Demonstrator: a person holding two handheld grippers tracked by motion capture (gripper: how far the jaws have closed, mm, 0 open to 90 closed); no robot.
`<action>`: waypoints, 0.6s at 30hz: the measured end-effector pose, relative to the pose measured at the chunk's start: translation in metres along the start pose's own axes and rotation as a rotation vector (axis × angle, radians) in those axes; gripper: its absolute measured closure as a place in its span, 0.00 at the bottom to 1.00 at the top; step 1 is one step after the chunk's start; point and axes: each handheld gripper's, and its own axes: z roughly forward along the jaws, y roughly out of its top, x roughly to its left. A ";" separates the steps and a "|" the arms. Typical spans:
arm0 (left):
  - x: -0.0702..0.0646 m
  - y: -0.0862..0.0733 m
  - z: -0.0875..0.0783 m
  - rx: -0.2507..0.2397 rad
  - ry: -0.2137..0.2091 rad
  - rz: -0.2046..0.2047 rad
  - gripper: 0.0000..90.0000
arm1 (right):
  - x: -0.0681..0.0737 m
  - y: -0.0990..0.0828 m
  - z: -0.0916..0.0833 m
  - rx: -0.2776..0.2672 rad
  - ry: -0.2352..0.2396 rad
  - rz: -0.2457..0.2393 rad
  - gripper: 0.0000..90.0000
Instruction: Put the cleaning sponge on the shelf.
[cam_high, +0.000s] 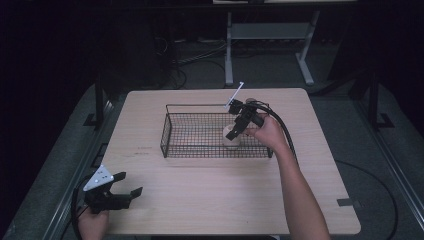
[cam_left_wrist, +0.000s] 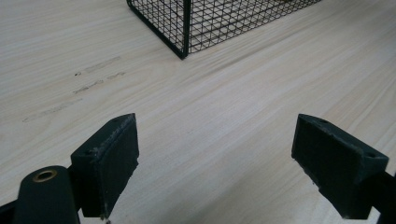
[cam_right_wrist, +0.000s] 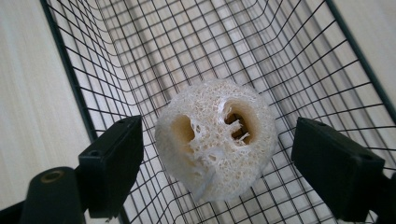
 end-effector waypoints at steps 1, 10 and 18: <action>0.000 0.000 0.000 0.000 0.000 0.001 0.15 | 0.001 0.000 -0.003 -0.008 -0.004 0.002 0.19; 0.000 0.000 0.001 0.004 -0.001 0.003 0.15 | 0.004 -0.003 -0.018 -0.036 -0.001 0.000 0.19; 0.000 0.000 0.001 0.001 -0.002 -0.002 0.15 | 0.009 -0.008 -0.029 -0.029 0.011 -0.003 0.19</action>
